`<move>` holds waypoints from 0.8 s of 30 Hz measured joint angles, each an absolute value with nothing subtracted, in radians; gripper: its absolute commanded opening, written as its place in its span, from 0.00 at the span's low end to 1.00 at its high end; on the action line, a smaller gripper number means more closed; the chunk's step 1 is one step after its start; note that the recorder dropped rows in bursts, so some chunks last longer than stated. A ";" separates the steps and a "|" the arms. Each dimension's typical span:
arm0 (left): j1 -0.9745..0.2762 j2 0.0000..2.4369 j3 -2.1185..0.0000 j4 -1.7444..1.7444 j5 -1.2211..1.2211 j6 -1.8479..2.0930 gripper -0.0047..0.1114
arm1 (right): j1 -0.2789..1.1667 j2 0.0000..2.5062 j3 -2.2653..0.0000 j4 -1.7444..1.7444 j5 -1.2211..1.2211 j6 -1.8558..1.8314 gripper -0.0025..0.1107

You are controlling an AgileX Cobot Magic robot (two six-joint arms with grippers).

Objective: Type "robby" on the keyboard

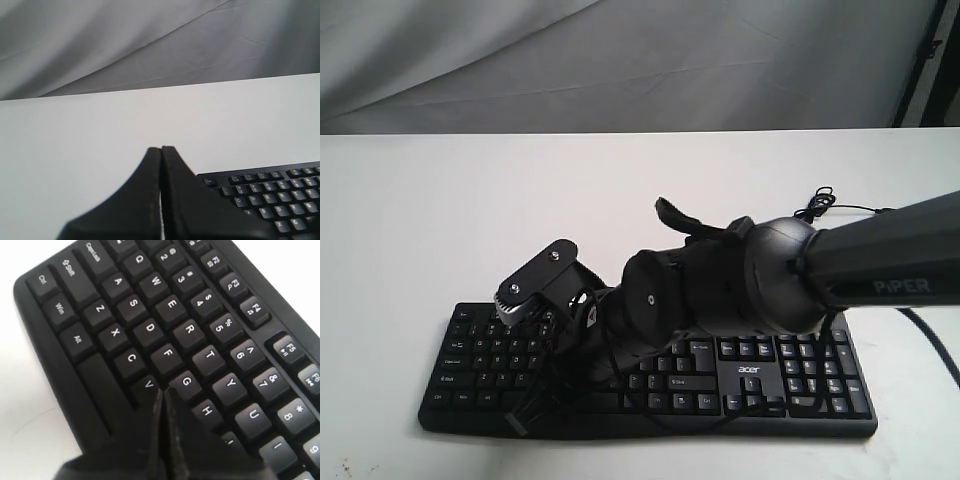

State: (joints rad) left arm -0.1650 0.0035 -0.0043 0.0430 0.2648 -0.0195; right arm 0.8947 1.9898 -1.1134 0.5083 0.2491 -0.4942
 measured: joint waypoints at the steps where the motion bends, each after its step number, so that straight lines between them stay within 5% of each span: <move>1: -0.165 0.003 -0.004 0.043 0.265 -0.020 0.04 | 0.895 1.994 -1.113 0.506 0.246 -0.494 0.02; 24: -0.165 0.003 -0.004 0.043 0.265 -0.020 0.04 | 0.895 2.005 -1.113 0.504 0.229 -0.494 0.02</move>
